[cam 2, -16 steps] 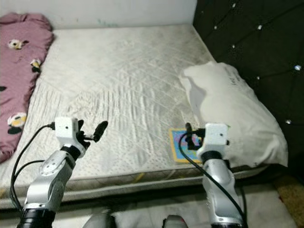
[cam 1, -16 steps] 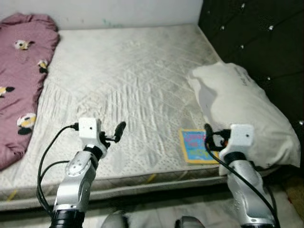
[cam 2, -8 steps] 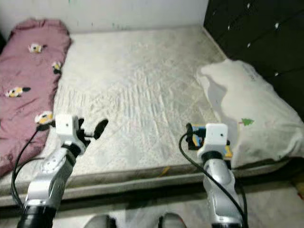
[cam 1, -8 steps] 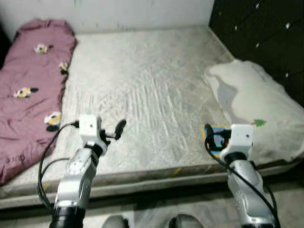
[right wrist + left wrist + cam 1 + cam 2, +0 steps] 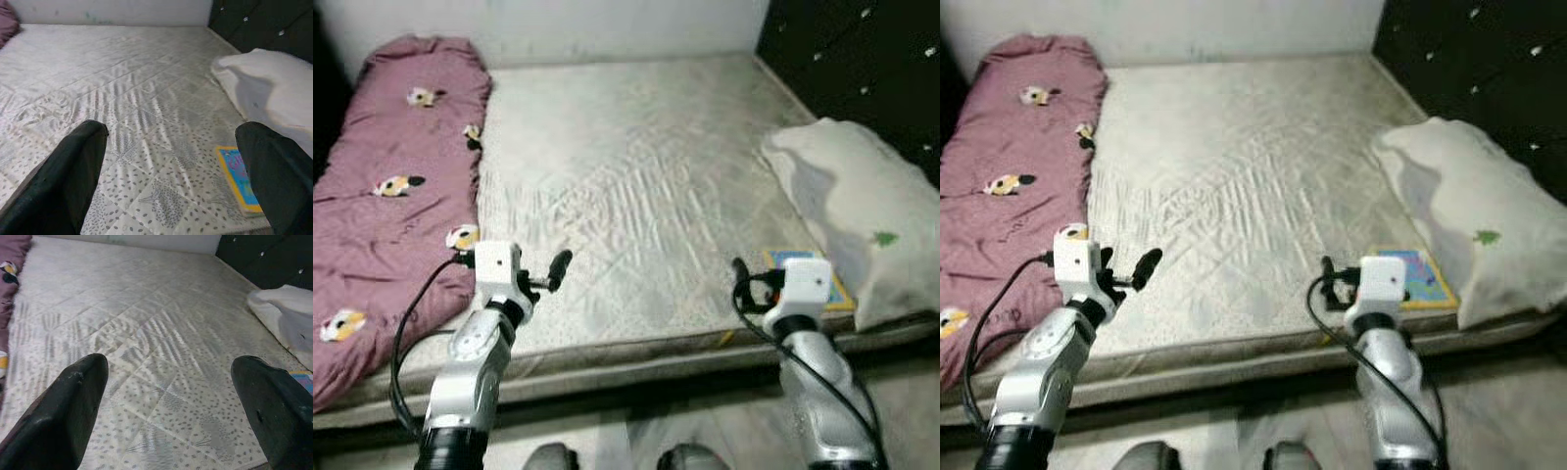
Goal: Clean up the room
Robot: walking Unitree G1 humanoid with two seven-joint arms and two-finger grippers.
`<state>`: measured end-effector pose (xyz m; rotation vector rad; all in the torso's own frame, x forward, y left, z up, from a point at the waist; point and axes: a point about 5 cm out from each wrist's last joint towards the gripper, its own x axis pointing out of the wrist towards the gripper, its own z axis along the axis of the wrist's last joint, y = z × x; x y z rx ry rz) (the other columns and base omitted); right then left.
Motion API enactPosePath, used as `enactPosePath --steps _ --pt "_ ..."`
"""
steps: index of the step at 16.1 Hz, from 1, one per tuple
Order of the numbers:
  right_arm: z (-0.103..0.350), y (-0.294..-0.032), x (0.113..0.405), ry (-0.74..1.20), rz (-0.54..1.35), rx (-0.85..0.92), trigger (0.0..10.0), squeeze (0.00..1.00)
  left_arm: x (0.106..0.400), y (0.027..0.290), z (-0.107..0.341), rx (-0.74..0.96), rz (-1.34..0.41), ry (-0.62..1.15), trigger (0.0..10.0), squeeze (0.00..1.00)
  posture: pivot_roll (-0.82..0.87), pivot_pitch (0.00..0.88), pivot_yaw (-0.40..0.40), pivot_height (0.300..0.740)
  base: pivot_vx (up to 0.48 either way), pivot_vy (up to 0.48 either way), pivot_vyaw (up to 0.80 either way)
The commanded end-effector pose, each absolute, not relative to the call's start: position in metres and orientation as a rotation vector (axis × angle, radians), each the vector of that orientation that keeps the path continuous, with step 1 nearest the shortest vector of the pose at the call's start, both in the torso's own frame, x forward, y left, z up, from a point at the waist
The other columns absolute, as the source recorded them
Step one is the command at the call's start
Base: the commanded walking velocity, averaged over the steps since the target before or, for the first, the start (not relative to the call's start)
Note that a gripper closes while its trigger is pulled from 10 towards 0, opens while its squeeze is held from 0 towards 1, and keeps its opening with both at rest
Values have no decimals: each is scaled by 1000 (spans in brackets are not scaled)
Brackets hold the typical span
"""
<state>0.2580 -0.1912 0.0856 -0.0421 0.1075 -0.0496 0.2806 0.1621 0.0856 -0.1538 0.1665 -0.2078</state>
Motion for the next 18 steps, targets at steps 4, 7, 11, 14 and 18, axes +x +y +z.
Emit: enactPosePath --steps 4,7,11,14,18 --pt "87 -185 259 102 -30 -41 10000 0 279 171 85 -141 -178 176 10000 0 -82 58 1 740 0 480 0" --pt "87 -186 259 106 -33 -46 10000 0 279 170 84 -142 -177 180 10000 0 -85 61 -1 740 0 480 0" --pt "86 -186 259 109 -29 -52 10000 0 279 171 83 -146 -171 180 10000 0 -85 62 -3 740 0 480 0" --pt "86 -186 260 110 -29 -53 10000 0 280 171 83 -144 -167 184 10000 0 -85 61 -3 740 0 480 0" --pt "86 -186 260 110 -31 -55 10000 0 280 174 83 -139 -153 186 10000 0 -86 63 -4 740 0 480 0"
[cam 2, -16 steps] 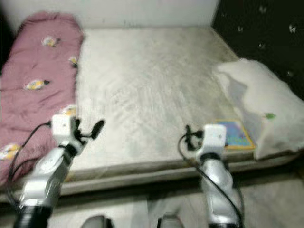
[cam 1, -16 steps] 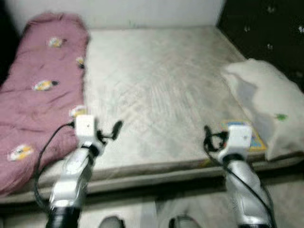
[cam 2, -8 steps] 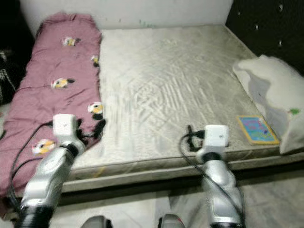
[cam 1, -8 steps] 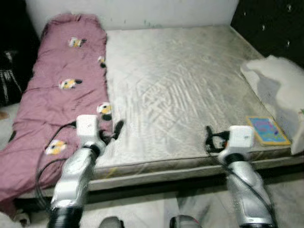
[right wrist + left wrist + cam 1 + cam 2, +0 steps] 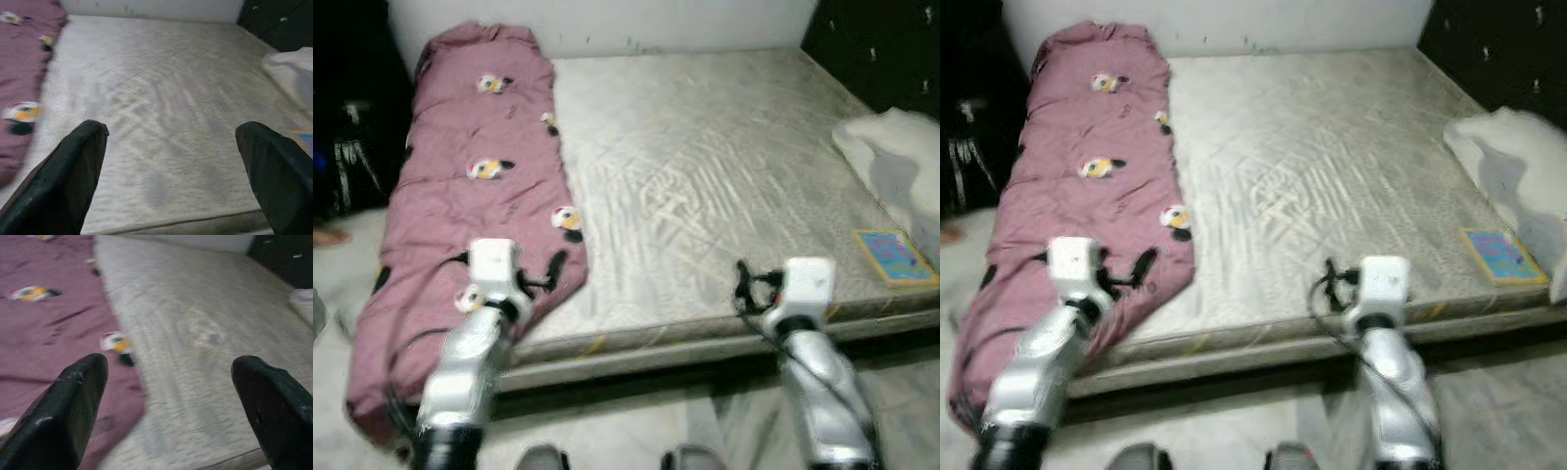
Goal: Clean up the room
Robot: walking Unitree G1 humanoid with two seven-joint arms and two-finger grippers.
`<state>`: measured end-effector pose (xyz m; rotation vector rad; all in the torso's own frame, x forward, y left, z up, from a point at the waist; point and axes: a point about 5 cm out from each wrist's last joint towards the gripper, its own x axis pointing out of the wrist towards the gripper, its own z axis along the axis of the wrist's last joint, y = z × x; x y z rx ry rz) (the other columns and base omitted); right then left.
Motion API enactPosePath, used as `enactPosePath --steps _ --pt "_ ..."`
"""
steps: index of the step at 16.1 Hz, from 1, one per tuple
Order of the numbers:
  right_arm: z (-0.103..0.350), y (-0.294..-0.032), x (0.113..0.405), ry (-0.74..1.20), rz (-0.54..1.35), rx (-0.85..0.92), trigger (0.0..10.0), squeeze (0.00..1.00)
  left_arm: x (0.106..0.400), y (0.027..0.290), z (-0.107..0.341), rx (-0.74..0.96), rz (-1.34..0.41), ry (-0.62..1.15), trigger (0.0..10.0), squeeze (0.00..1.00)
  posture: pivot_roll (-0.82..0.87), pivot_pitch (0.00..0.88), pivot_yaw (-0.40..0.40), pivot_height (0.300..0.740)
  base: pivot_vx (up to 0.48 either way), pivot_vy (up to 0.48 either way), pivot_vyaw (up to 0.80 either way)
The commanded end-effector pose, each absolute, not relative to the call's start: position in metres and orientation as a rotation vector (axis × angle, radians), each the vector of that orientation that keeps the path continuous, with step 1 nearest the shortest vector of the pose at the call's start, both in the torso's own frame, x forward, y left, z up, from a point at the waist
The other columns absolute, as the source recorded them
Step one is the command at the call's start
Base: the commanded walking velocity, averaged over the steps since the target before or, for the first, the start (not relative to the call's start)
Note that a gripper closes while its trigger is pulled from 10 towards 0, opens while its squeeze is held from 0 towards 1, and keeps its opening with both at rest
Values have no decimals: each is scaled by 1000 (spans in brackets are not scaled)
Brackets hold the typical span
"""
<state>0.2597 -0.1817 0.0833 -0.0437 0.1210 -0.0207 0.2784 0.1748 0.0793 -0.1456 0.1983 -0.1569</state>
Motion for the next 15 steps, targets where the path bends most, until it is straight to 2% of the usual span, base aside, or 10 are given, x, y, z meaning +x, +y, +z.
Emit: enactPosePath --steps 1,6,14,15 --pt "86 -186 260 111 -30 -56 10000 0 281 175 83 -137 -147 184 10000 0 -86 63 -4 740 0 480 0" --pt "86 -185 260 108 -25 -54 10000 0 281 176 82 -113 -127 183 10000 0 -83 65 -4 740 0 480 0" --pt "88 -181 261 95 4 -59 10000 0 282 182 86 -100 -132 144 10000 0 -83 70 -7 740 0 0 0" --pt "89 -181 261 82 13 -65 10000 0 282 182 87 -96 -133 142 10000 0 -82 69 -9 740 0 0 656"
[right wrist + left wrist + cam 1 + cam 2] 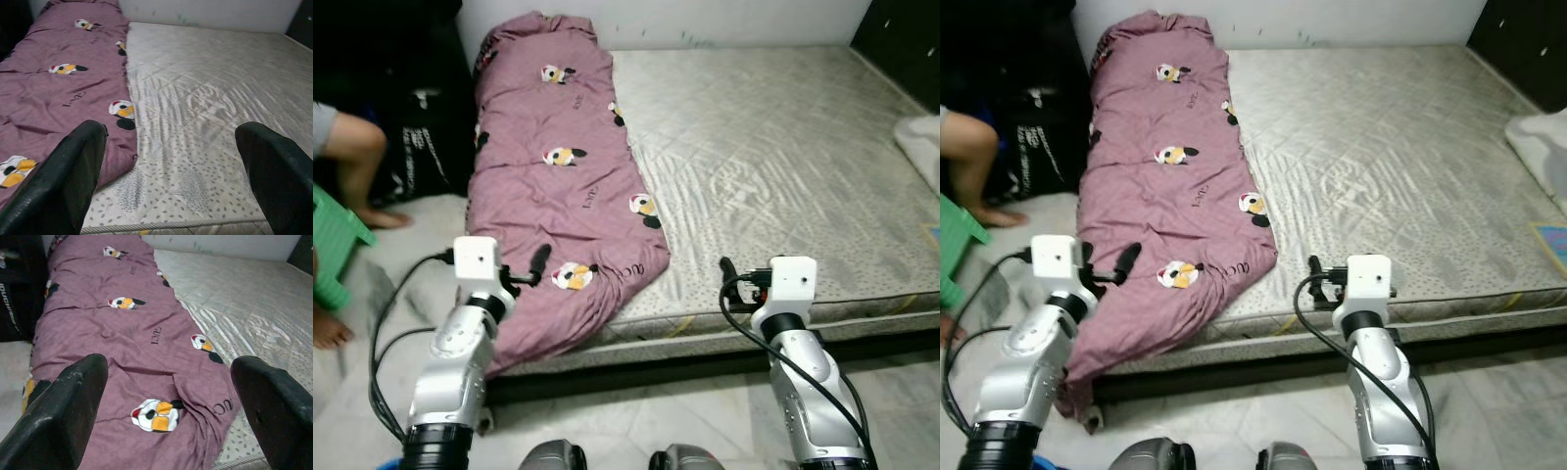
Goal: Clean up the room
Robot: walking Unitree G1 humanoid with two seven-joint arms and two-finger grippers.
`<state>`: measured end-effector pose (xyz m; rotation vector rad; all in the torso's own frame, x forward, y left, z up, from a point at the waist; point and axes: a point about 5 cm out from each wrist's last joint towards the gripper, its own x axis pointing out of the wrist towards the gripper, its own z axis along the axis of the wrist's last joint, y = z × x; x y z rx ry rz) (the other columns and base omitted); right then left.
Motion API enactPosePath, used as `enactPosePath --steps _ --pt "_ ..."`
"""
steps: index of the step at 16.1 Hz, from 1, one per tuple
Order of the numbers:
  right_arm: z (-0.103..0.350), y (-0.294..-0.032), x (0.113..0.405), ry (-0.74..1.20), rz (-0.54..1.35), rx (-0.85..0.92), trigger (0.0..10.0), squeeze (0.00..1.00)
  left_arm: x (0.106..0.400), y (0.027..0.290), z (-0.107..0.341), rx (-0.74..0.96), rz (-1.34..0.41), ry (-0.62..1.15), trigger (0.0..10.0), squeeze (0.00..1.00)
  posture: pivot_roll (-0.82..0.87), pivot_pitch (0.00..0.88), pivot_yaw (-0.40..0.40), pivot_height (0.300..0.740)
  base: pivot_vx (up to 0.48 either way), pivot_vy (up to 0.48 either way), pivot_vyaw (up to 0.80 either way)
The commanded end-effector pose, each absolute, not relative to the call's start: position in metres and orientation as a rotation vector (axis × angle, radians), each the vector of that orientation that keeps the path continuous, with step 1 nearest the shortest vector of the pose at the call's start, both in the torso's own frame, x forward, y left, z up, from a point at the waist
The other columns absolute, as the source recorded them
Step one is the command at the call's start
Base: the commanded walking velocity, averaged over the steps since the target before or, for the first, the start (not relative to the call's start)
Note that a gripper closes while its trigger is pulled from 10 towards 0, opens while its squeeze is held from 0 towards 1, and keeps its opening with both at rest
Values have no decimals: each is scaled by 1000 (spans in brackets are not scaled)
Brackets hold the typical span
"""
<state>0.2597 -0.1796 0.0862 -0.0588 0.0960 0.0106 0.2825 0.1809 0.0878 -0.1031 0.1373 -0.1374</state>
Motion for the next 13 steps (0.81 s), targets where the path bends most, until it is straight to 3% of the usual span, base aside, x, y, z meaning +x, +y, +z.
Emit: enactPosePath --steps 1,2,8,13 --pt "90 -180 260 79 16 -73 10000 0 283 182 87 -97 -134 141 10000 0 -82 69 -9 740 0 0 775" --pt "90 -180 260 81 14 -70 10000 0 283 182 87 -97 -138 140 10000 0 -82 69 -9 740 0 0 769" --pt "87 -182 261 96 -1 -65 10000 0 282 180 85 -118 -160 149 10000 0 -82 63 -7 740 0 0 0" --pt "86 -183 261 99 -4 -69 10000 0 283 180 86 -121 -162 151 10000 0 -82 63 -7 740 0 480 0"
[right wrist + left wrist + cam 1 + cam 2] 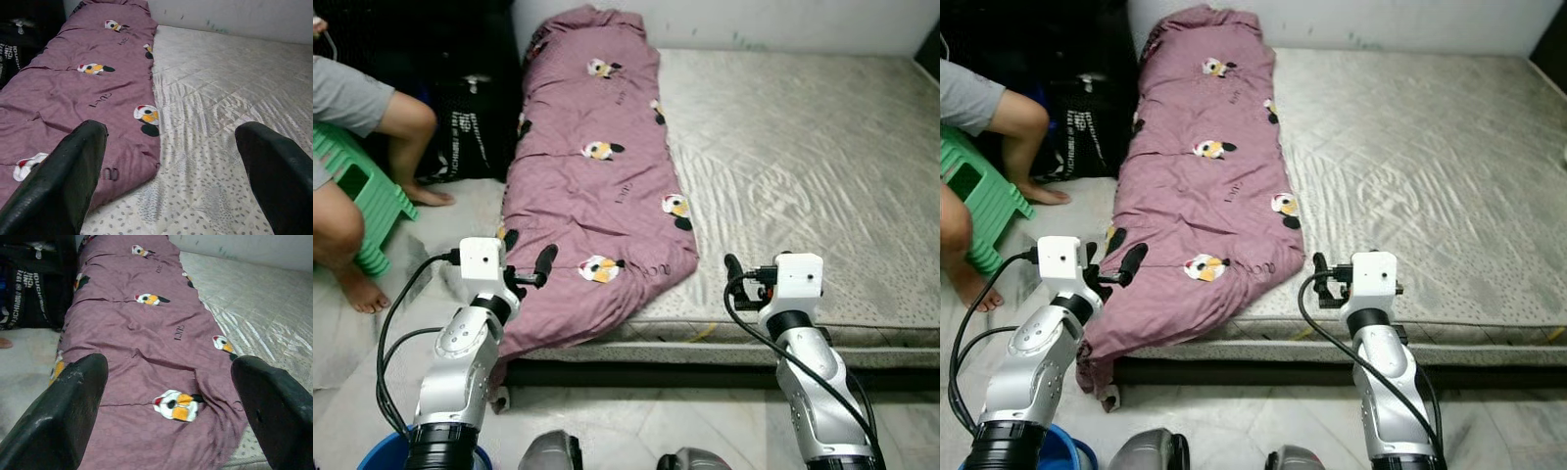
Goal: Clean up the room
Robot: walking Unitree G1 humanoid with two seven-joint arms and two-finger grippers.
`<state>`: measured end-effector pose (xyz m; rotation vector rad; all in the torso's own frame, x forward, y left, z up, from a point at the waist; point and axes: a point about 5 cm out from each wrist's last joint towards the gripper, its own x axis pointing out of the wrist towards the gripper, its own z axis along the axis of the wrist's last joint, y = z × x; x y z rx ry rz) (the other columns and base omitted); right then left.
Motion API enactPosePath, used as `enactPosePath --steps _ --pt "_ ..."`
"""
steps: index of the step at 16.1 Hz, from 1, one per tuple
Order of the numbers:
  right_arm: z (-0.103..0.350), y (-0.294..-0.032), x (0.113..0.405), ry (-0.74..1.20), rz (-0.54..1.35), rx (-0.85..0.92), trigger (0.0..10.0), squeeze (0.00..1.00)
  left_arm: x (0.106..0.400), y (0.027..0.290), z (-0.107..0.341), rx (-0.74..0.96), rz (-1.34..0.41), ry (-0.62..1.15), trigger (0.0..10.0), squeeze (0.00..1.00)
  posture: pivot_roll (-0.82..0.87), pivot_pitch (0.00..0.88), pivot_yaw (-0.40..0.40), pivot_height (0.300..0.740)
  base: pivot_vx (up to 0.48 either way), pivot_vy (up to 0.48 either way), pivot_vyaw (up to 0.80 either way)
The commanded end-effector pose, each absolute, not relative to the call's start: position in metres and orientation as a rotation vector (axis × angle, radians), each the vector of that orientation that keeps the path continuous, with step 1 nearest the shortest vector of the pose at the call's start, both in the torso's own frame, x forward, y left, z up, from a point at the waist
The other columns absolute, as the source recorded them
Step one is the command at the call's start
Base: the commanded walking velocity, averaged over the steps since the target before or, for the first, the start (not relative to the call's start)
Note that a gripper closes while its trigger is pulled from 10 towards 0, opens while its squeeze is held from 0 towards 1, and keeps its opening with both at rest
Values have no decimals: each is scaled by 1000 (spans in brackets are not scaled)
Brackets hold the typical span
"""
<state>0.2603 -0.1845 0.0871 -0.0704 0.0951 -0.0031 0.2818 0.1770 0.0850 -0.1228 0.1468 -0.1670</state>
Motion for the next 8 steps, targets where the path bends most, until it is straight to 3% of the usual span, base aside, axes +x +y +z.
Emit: enactPosePath --steps 1,3,8 --pt "87 -183 262 99 -3 -70 10000 0 283 180 86 -117 -165 142 10000 0 -82 63 -7 740 0 476 0" --pt "87 -183 263 97 -4 -72 10000 0 284 180 87 -122 -161 141 10000 0 -84 75 -8 740 0 407 0" --pt "88 -183 264 96 -3 -73 10000 0 282 179 88 -123 -170 127 10000 0 -82 76 -11 740 0 0 0"
